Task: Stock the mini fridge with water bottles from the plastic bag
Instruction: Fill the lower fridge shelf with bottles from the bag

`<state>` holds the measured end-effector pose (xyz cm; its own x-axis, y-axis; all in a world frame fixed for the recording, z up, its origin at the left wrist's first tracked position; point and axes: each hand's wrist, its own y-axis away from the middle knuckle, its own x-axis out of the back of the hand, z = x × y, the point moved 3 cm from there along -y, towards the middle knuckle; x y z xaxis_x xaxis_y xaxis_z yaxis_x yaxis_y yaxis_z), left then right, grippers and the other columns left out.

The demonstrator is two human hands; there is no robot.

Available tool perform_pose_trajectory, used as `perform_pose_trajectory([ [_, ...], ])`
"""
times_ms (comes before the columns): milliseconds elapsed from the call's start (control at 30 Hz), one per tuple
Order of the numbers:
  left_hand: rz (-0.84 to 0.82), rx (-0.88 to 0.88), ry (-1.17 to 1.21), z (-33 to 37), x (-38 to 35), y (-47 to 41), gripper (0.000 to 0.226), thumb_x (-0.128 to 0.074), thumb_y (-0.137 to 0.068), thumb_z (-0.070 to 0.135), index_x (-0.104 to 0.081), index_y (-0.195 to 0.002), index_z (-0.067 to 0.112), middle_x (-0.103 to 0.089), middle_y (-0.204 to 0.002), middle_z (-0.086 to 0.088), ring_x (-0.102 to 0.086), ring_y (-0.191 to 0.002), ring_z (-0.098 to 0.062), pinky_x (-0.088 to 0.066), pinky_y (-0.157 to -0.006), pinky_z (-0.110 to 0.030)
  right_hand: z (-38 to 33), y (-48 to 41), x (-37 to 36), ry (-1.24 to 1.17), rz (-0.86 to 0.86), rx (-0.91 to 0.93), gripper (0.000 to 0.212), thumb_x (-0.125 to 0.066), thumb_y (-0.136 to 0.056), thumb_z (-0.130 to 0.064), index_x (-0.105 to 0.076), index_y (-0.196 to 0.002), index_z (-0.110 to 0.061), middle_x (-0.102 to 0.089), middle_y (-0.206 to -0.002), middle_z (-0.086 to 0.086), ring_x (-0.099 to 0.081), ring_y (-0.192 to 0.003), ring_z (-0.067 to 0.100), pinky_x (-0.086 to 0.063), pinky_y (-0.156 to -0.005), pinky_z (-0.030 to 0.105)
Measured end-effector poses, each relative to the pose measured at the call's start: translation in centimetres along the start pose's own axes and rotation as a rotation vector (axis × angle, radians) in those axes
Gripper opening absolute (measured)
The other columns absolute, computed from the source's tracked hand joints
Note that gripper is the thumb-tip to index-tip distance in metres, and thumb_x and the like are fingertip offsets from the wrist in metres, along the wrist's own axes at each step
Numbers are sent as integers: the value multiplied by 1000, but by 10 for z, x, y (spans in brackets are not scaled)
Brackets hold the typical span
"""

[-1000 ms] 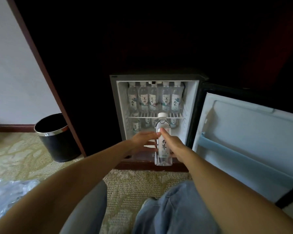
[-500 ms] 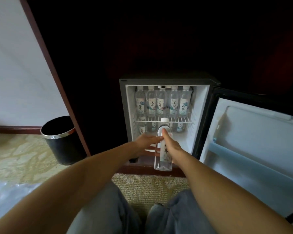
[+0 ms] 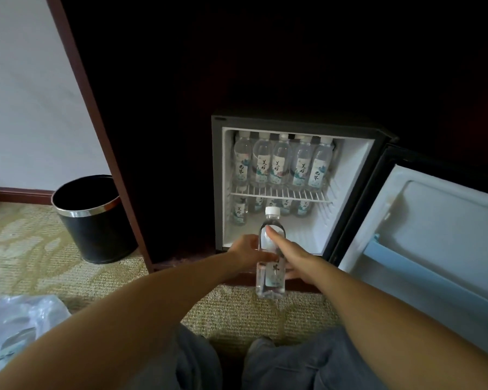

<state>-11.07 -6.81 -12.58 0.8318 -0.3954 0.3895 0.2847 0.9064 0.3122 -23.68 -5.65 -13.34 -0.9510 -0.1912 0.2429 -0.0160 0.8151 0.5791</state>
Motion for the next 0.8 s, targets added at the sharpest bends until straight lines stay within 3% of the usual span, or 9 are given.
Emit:
perform_pose_trajectory([
  [133,112,-41,-118,-17,21,-14,70,-82,-71,22,-50,-132,14,-60,-124,-1,-57,-112,-17,-47,-90,-26,-13,-17,-16,-3,4,41,59,-51,-74,-77,-62,-97,-25,-66,-102,-2,-61,-96,15,-50,-78,33],
  [200,165,-68,-169,-24,32,-22,75,-84,-68,24,-48,-133,16,-60,-125,1,-57,-114,-17,-46,-92,-26,-19,-31,-23,-2,7,70,64,-54,-74,-76,-63,-105,-20,-67,-102,0,-62,-97,16,-51,-81,33],
  [400,182,-123,-81,-38,43,-60,67,-85,-67,18,-53,-126,17,-65,-117,5,-61,-103,-9,-50,-86,-23,-27,-77,-23,-6,12,151,58,-61,-74,-69,-65,-108,-22,-71,-103,0,-65,-98,15,-50,-93,38],
  [533,196,-162,-37,-48,31,-102,58,-81,-71,10,-53,-121,19,-64,-114,7,-59,-92,-1,-48,-69,-8,-21,-120,-8,-52,53,205,58,-66,-76,-59,-59,-119,-20,-71,-106,0,-66,-98,16,-52,-90,36],
  [667,236,-183,-9,-66,5,-142,50,-73,-78,7,-53,-123,19,-65,-112,4,-60,-104,-12,-55,-83,-32,6,-163,4,-74,134,223,63,-67,-73,-60,-57,-121,-19,-70,-109,0,-66,-101,19,-49,-98,44],
  [800,268,-235,-74,-64,0,-169,54,-76,-75,13,-52,-122,26,-66,-106,10,-61,-97,-8,-53,-81,-29,9,-188,15,-57,223,306,61,-63,-72,-63,-59,-117,-21,-71,-105,-2,-66,-99,18,-50,-94,43],
])
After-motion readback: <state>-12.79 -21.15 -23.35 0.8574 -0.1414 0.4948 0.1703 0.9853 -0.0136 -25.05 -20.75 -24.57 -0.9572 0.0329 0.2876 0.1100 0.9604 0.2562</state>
